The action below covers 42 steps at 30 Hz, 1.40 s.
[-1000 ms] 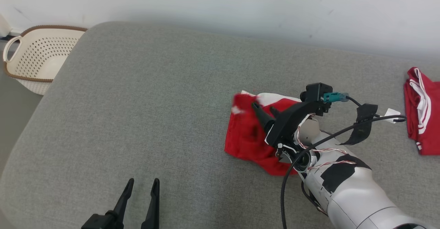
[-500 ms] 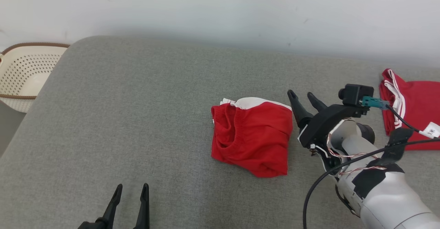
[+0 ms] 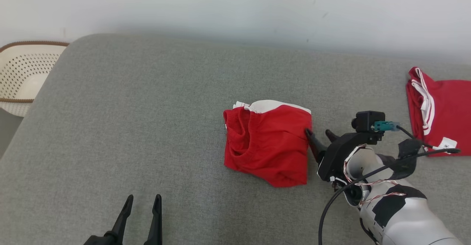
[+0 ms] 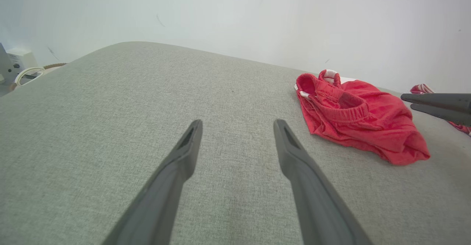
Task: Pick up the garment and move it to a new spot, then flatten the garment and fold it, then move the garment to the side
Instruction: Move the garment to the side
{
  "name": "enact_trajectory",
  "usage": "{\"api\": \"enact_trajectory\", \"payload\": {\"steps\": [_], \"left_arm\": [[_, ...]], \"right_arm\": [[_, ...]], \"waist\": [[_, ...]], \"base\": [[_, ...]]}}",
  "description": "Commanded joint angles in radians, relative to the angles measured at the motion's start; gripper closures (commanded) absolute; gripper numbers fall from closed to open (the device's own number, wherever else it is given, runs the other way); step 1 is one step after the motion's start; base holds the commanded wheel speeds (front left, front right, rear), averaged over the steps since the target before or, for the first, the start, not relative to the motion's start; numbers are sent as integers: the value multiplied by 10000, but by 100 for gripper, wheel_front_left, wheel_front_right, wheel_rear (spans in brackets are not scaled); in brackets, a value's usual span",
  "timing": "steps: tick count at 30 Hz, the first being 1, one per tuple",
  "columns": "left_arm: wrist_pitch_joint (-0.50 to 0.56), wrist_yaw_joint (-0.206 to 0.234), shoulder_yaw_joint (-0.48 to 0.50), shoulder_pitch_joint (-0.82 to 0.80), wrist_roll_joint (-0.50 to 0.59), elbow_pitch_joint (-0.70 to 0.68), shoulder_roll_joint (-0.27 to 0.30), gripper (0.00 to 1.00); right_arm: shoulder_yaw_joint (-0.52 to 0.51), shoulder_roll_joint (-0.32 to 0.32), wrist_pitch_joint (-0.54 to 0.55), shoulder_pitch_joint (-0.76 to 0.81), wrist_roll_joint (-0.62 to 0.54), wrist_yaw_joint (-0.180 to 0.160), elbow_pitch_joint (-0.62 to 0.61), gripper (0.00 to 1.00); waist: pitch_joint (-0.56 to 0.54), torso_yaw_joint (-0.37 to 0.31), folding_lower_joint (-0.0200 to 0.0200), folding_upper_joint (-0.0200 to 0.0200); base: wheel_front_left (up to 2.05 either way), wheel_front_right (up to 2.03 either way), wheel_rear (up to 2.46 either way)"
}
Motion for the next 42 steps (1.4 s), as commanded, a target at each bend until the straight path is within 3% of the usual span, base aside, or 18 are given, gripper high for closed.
{"api": "enact_trajectory", "payload": {"steps": [1,14,15,16,17,28,34,42], "left_arm": [[-47,-16,-15,-51,-37,52,9,0],[-47,15,-164,-320,-249,206,9,0],[-46,27,-164,-318,-254,202,9,0],[-47,40,-156,-316,-263,197,9,0],[-47,55,-155,-310,-274,190,9,0],[-48,73,-47,-235,-260,108,9,0],[-48,25,57,-221,-121,16,9,0],[-46,-43,147,-366,85,-122,11,0]], "right_arm": [[79,43,81,45,3,3,99,0],[484,572,1288,-12,497,3,812,0],[536,578,1387,8,529,3,750,17],[547,552,1337,-7,556,3,688,62],[570,513,1277,-19,580,3,638,100],[1075,6,535,-342,239,3,330,100],[1800,-577,58,-757,-496,3,253,100],[2771,-1590,307,-1692,-1141,3,-126,100]], "waist": [[106,93,0,0],[479,572,0,0],[484,579,0,0],[487,581,0,0],[488,577,0,0],[498,274,0,0],[509,-200,0,0],[797,-864,0,0]], "base": [[0,0,0],[0,0,0],[0,0,0],[0,0,0],[0,0,0],[0,0,0],[0,0,0],[0,0,0]]}}
